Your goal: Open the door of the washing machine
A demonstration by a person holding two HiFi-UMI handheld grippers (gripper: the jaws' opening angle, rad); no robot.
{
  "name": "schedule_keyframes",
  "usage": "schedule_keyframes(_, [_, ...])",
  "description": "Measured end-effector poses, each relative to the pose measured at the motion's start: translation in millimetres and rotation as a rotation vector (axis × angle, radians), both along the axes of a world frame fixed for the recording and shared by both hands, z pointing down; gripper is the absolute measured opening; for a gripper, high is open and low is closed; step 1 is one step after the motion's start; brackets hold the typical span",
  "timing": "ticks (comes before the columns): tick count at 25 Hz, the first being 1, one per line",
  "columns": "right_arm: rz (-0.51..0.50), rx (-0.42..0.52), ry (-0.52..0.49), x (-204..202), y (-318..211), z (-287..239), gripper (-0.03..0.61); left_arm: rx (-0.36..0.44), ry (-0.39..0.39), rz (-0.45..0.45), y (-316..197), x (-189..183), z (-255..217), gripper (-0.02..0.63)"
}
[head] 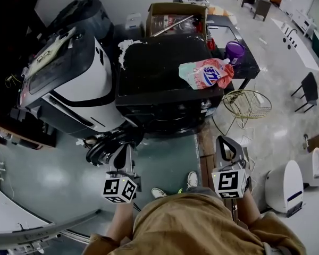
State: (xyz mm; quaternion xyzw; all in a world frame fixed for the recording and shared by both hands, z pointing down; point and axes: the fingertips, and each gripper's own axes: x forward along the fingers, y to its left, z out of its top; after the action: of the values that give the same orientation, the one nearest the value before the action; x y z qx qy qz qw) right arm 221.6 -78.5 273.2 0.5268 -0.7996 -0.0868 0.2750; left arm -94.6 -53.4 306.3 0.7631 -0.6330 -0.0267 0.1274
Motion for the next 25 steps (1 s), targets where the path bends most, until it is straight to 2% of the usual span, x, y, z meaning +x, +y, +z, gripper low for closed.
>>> schedule_keyframes(25, [0.015, 0.002, -0.009, 47.6, -6.0, 2.5, 0.004, 0.009, -0.021, 0.032, -19.9, 51.2, -6.1, 0.06])
